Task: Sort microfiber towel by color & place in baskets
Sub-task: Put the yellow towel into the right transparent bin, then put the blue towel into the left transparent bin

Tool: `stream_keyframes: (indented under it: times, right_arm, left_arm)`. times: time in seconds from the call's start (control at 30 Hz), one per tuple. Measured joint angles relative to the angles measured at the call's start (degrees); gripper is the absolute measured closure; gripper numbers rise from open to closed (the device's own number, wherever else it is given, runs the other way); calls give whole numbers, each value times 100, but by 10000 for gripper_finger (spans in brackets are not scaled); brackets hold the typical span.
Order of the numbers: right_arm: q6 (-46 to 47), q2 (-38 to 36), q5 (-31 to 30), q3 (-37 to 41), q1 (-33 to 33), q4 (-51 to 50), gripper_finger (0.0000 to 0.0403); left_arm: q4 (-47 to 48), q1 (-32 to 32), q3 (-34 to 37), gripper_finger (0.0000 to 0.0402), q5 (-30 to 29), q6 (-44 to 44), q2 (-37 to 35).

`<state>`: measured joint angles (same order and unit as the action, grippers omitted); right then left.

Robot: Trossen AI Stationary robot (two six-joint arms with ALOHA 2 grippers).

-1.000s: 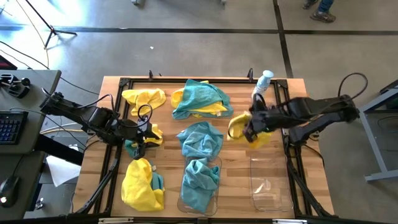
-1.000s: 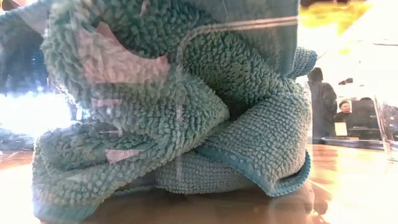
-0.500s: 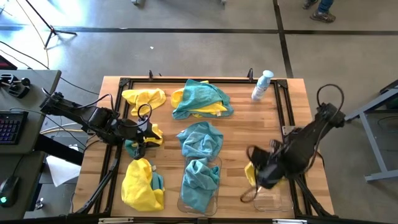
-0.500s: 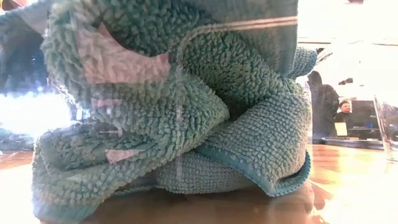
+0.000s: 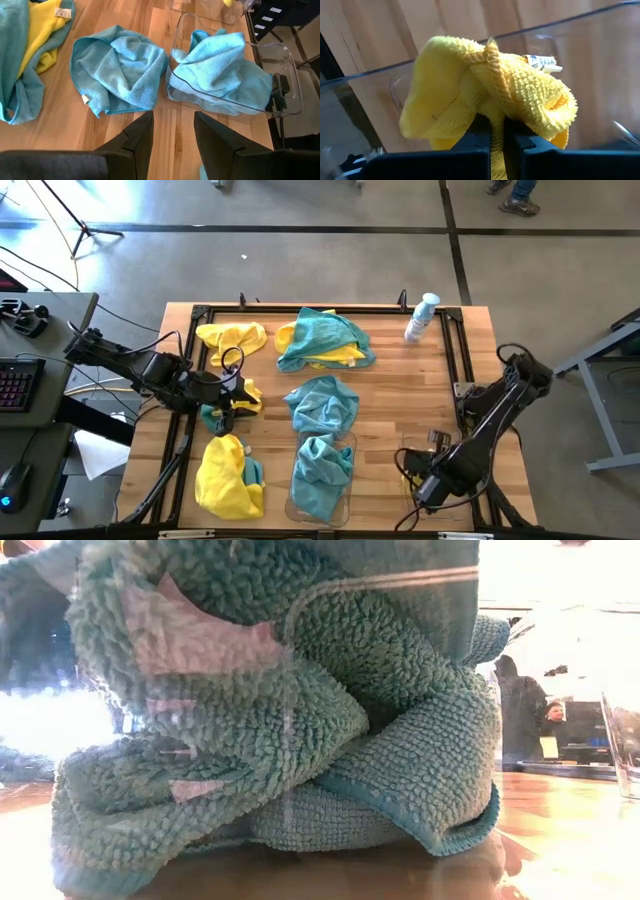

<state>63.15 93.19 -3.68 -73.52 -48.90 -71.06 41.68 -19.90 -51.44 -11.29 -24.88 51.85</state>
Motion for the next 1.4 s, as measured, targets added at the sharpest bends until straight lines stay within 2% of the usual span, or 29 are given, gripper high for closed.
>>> stream_keyframes:
  times: [0.2,0.47,0.67,0.97,1.13,1.2,1.3,1.4]
  right_arm:
    - [94,0,194,977,0,1062,388]
    - [104,-2,235,1422,4,1267,335]
    - [88,-2,259,1344,4,1172,284]
    - [130,-225,270,343,4,7,224]
    - [100,-256,268,-408,4,-786,220]
    - [353,-256,201,-646,14,-1076,222]
    - [1115,-256,-367,-957,24,-1528,241]
    - [1137,-366,-1051,-1079,-12,-1595,292]
  left_arm:
    - [1,0,0,271,0,0,-2]
    - [1,0,0,271,-2,0,0]
    - [1,0,0,271,-142,0,-1]
    - [1,0,0,271,-151,0,0]
    - [3,0,0,271,-151,0,-1]
    - [1,0,0,271,-151,-1,-1]
    - [1,0,0,271,-151,-3,-2]
    - [1,0,0,271,-151,-51,-1]
